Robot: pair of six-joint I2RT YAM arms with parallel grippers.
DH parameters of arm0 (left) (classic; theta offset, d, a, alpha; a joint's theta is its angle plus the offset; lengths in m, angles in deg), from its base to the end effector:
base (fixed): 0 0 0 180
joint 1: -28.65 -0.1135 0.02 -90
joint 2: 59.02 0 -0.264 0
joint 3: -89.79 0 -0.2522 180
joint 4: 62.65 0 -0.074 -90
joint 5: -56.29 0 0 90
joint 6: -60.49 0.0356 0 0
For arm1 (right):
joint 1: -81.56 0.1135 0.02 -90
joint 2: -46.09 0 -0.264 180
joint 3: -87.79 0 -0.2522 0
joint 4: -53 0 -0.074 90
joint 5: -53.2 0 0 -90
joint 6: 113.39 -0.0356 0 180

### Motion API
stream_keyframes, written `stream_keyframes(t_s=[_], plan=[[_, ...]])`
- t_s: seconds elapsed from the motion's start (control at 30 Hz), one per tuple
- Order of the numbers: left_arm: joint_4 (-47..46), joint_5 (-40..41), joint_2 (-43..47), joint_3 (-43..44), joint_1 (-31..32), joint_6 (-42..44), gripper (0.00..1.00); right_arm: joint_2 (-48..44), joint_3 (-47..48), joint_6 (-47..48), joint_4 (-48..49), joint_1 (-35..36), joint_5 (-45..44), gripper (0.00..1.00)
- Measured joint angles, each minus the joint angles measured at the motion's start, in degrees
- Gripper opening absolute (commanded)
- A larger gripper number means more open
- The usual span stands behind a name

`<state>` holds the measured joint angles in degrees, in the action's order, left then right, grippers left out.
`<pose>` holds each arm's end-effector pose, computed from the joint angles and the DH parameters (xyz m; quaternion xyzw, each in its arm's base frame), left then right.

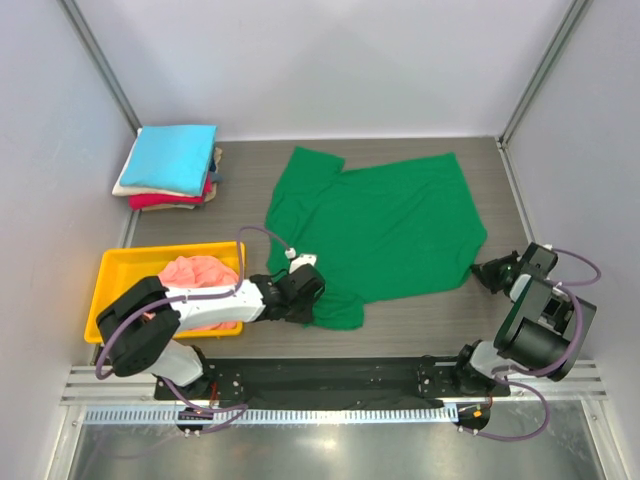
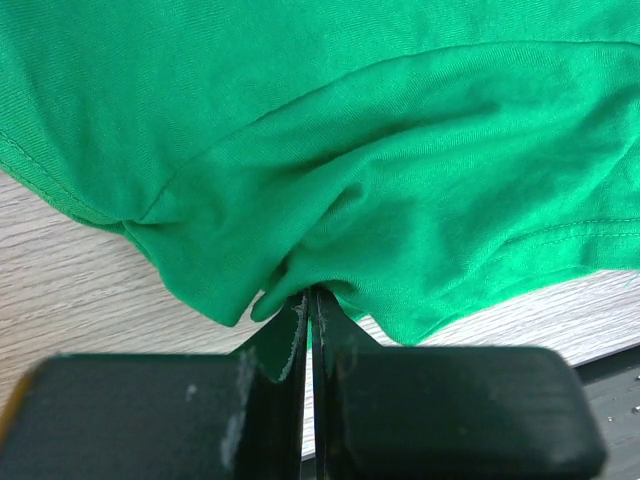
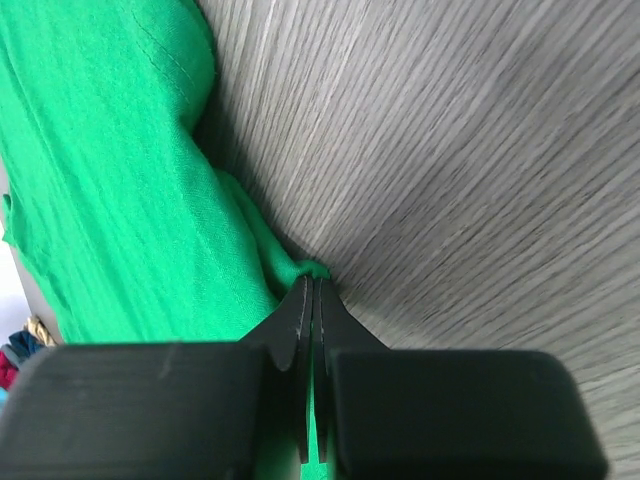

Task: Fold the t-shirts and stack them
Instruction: Fold the tshirt

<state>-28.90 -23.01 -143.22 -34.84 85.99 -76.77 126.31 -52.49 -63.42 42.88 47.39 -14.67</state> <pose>0.1483 -0.2191 0.1578 0.0630 0.9655 -0.1313 0.2160 0.2018 -0.1208 0.1272 0.5058 0.7760 0.1974 0.3210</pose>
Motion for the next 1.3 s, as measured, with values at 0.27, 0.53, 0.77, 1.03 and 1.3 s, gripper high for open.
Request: stream_keyframes(t_s=[0.27,0.53,0.77,1.03,1.3], plan=[[4.8,-0.4,3.2,0.2,-1.7,1.3,0.0,-16.2,-2.8,-0.4,-11.5,0.4,-2.9,0.01],[11.5,-0.2,13.1,2.5,-2.1,1.5,0.0,-31.4,3.0,0.0,-24.5,0.4,-6.4,0.01],[16.0,0.6,16.1,5.5,-4.1,4.2,0.0,-31.2,4.3,1.1,-29.5,0.4,-7.3,0.01],[18.5,-0.1,9.5,15.9,-12.8,10.6,0.0,-17.4,13.0,3.3,-29.7,3.8,-7.3,0.01],[20.1,-1.7,-1.3,30.3,-21.1,16.0,0.0,-7.2,22.8,4.0,-28.9,10.2,-10.7,0.01]])
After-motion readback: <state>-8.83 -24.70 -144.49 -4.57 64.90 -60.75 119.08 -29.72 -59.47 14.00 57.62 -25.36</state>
